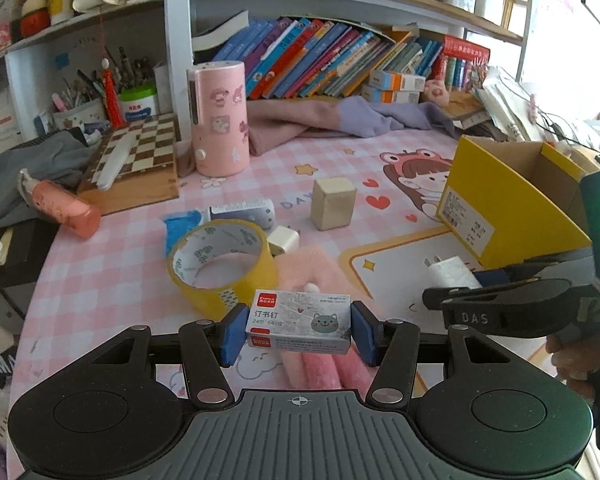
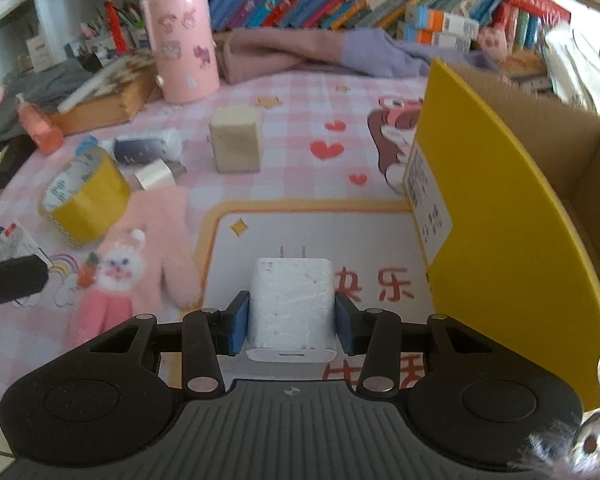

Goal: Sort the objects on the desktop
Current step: 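Close the right tool on the white charger while the left tool grips the staple box, then carry the charger in the right tool and staple box in the left tool toward the yellow box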

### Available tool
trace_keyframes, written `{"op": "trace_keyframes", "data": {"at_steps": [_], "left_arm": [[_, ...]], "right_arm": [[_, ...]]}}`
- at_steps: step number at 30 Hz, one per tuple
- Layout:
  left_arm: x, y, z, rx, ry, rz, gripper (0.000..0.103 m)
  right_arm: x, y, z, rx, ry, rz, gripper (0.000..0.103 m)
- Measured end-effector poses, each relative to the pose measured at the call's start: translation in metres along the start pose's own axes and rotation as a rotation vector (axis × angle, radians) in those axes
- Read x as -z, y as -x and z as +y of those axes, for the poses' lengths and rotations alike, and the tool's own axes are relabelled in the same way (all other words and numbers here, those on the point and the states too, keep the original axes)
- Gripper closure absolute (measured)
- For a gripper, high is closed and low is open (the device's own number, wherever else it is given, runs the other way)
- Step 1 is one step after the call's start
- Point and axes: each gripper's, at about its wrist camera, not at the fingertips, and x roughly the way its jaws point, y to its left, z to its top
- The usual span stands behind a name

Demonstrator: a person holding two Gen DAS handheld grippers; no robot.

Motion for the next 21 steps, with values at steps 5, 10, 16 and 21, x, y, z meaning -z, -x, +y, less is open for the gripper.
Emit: {"op": "trace_keyframes", "data": {"at_steps": [5, 10, 16, 21], "left_arm": [[0.000, 0.014, -0.002, -0.003, 0.015, -0.021, 0.049], [0.002, 0.034, -0.007, 0.003, 0.017, -0.057, 0.049], [0.009, 0.057, -0.014, 0.011, 0.035, -0.085, 0.049], [0.020, 0.073, -0.024, 0.028, 0.045, -0.097, 0.049]], "right_arm": [[-0.003, 0.021, 0.003, -0.026, -0.005, -0.043, 0.063], [-0.001, 0.048, 0.005, -0.053, -0.015, -0.082, 0.063], [0.008, 0.080, 0.009, -0.088, -0.005, -0.117, 0.063], [0.024, 0.103, 0.011, -0.095, 0.018, -0.136, 0.063]]}}
